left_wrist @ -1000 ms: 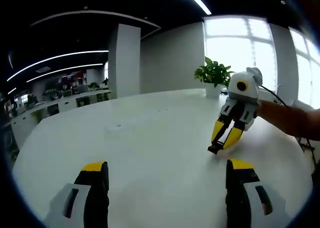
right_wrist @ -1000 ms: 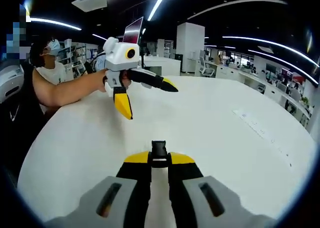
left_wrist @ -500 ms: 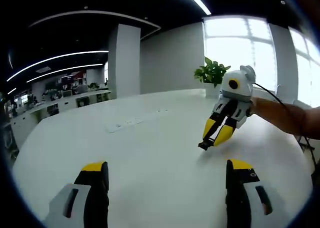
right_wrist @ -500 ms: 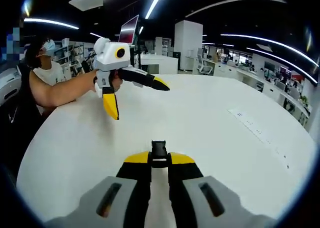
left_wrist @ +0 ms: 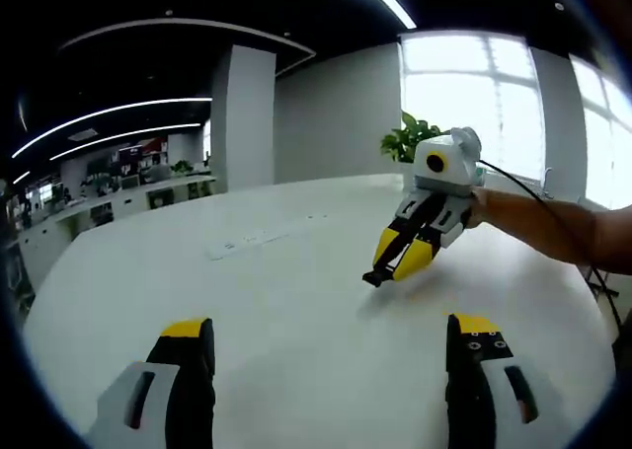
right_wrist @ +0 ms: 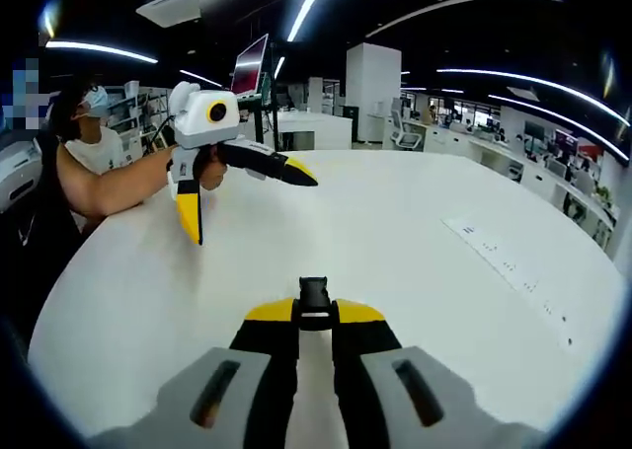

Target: Snap the two parts of the plastic buckle together until the buckle closes and remains connected.

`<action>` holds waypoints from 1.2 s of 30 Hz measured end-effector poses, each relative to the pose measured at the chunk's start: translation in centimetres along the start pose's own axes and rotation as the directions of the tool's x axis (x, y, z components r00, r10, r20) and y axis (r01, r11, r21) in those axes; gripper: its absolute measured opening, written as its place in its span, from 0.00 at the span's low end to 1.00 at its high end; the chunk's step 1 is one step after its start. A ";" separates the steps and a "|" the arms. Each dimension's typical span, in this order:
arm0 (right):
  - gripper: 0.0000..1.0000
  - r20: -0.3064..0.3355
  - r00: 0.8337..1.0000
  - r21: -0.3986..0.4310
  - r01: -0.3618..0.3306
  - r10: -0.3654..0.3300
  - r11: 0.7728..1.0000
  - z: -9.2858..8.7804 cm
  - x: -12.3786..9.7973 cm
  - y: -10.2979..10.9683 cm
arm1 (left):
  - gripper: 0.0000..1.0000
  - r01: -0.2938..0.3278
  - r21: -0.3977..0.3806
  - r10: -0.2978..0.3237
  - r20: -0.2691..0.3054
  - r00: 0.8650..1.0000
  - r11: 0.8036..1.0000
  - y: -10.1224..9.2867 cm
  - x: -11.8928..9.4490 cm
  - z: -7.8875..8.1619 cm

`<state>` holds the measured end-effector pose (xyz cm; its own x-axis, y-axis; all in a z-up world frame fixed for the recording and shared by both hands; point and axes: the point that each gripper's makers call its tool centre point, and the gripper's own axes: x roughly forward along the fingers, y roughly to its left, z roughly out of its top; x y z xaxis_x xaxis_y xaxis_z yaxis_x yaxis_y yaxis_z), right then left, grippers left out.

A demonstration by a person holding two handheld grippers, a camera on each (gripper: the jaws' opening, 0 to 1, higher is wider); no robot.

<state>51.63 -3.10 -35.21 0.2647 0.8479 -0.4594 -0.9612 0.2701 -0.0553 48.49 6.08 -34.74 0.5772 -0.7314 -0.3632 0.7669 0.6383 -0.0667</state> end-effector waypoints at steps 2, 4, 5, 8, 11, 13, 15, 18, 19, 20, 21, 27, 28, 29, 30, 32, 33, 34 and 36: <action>0.10 0.002 1.000 0.003 -0.001 0.001 1.000 0.1 0.1 -0.2 | 0.99 -0.002 -0.002 0.002 -0.002 1.000 1.000 0.1 0.0 -0.1; 0.10 0.002 1.000 0.003 -0.003 0.003 1.000 0.1 0.2 -0.3 | 0.99 -0.002 -0.005 0.002 -0.001 1.000 1.000 0.3 0.0 0.0; 0.10 0.002 1.000 0.002 -0.004 0.004 1.000 0.1 0.3 -0.4 | 0.99 -0.002 -0.006 0.002 0.000 1.000 1.000 0.3 0.0 0.0; 0.10 -0.003 1.000 0.002 -0.006 0.006 1.000 -0.1 0.4 -0.6 | 0.99 -0.001 -0.008 0.001 0.000 1.000 1.000 0.3 0.0 0.1; 0.10 -0.003 1.000 0.002 -0.007 0.007 1.000 -0.1 0.4 -0.6 | 0.99 -0.001 -0.011 0.001 0.000 1.000 1.000 0.6 0.1 0.1; 0.10 -0.003 1.000 0.002 -0.007 0.007 1.000 -0.1 0.4 -0.8 | 0.99 -0.002 -0.013 0.002 0.000 1.000 1.000 0.7 0.1 0.1; 0.10 -0.004 1.000 0.001 -0.006 0.006 1.000 0.0 0.3 -1.0 | 0.99 -0.003 -0.011 0.002 -0.002 1.000 1.000 0.7 0.2 0.0; 0.10 -0.007 1.000 -0.001 -0.001 0.001 1.000 0.1 0.2 -1.6 | 0.99 -0.003 -0.009 0.003 -0.004 1.000 1.000 0.7 0.2 0.0; 0.10 -0.007 1.000 0.000 -0.001 0.001 1.000 0.1 0.2 -1.6 | 0.99 -0.003 -0.009 0.003 -0.002 1.000 1.000 0.9 0.2 0.1; 0.10 -0.007 1.000 0.000 -0.001 0.001 1.000 0.1 0.2 -1.7 | 0.99 -0.003 -0.009 0.003 -0.003 1.000 1.000 0.9 0.2 0.1; 0.10 -0.007 1.000 -0.002 -0.002 0.002 1.000 0.1 0.3 -1.8 | 0.99 -0.004 -0.010 0.004 -0.003 1.000 1.000 0.9 0.2 0.1; 0.10 -0.014 1.000 -0.009 -0.004 0.004 1.000 -0.1 0.6 -2.3 | 0.99 -0.004 -0.010 0.004 -0.007 1.000 1.000 0.8 0.2 0.1; 0.10 -0.015 1.000 -0.009 -0.004 0.004 1.000 -0.1 0.7 -2.4 | 0.99 -0.003 -0.009 0.003 -0.008 1.000 1.000 0.9 0.3 0.1; 0.10 -0.015 1.000 -0.009 -0.004 0.004 1.000 -0.1 0.7 -2.5 | 0.99 -0.002 -0.009 0.002 -0.009 1.000 1.000 0.9 0.4 0.2; 0.10 -0.016 1.000 -0.009 -0.004 0.004 1.000 -0.1 0.7 -2.6 | 0.99 0.000 -0.009 0.000 -0.011 1.000 1.000 0.9 0.4 0.2; 0.10 -0.016 1.000 -0.011 -0.006 0.005 1.000 -0.1 0.8 -2.7 | 0.99 -0.002 -0.004 0.002 -0.013 1.000 1.000 0.8 0.4 0.2; 0.10 -0.017 1.000 -0.011 -0.006 0.006 1.000 -0.1 0.8 -2.7 | 0.99 -0.003 -0.004 0.003 -0.012 1.000 1.000 0.8 0.4 0.2; 0.10 -0.018 1.000 -0.011 -0.006 0.006 1.000 -0.1 0.9 -2.8 | 0.99 -0.003 -0.003 0.003 -0.011 1.000 1.000 0.8 0.3 0.2; 0.10 -0.020 1.000 -0.012 -0.006 0.006 1.000 -0.1 1.0 -2.9 | 0.99 -0.004 -0.003 0.004 -0.010 1.000 1.000 0.8 0.3 0.3</action>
<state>54.70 -3.08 -35.62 0.2572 0.8404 -0.4770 -0.9637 0.2594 -0.0628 49.33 6.32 -34.64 0.5774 -0.7266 -0.3723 0.7639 0.6417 -0.0677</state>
